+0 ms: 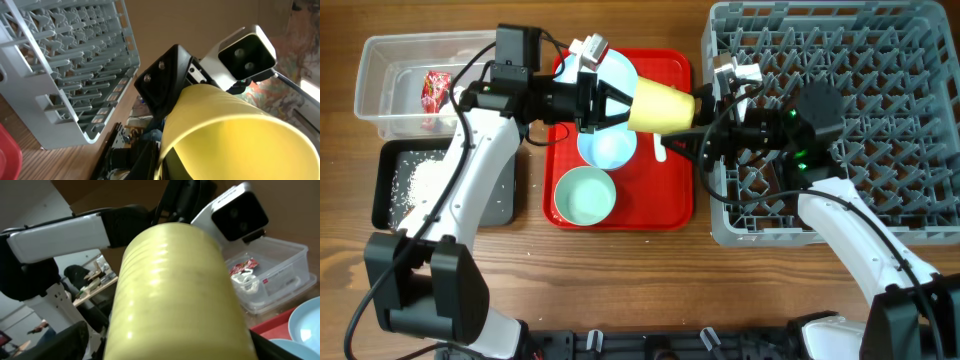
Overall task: Sort waste into correct bins and load items into the dishwasher rack
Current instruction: 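Lift yellow cup toward the right gripper and grasp it with right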
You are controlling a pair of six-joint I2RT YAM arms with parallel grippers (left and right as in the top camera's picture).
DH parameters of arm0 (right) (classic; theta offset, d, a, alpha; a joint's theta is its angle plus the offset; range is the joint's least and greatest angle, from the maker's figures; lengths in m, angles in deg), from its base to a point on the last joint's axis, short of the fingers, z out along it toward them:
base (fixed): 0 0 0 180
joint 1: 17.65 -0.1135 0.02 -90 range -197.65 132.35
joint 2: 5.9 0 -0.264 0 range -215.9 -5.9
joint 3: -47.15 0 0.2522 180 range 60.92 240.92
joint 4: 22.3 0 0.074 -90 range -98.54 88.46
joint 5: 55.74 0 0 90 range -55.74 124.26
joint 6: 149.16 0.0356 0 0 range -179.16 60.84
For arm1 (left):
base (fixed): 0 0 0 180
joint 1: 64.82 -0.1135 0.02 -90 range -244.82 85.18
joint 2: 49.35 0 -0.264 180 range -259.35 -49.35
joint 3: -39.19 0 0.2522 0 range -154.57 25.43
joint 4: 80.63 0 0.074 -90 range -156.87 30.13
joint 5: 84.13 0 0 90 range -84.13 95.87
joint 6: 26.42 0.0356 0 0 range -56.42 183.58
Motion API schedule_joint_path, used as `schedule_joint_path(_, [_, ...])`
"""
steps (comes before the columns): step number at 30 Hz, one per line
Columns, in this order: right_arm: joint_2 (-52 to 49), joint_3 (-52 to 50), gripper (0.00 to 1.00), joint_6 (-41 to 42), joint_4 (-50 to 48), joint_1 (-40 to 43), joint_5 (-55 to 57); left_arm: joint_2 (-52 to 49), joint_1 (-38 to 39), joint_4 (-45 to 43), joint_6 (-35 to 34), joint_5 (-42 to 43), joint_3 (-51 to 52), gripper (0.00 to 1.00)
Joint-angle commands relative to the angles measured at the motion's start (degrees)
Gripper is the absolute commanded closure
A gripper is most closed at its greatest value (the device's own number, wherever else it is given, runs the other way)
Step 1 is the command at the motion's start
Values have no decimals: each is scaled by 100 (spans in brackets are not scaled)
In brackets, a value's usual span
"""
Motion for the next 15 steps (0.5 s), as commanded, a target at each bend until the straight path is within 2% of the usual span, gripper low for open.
schedule_joint_path(1, [-55,70,17,162,-195,-50,9,103,138,-20,-52,-155,-79,96])
schedule_joint_path(4, [-55,70,20,160,-223,-48,9,103,164,-15,-52,-175,-79,96])
schedule_joint_path(11, [-55,70,17,133,-251,-13,334,103,164,46,-55,-173,-79,96])
schedule_joint_path(15, [-55,70,18,138,-223,37,323,103,164,48,-55,-173,-79,96])
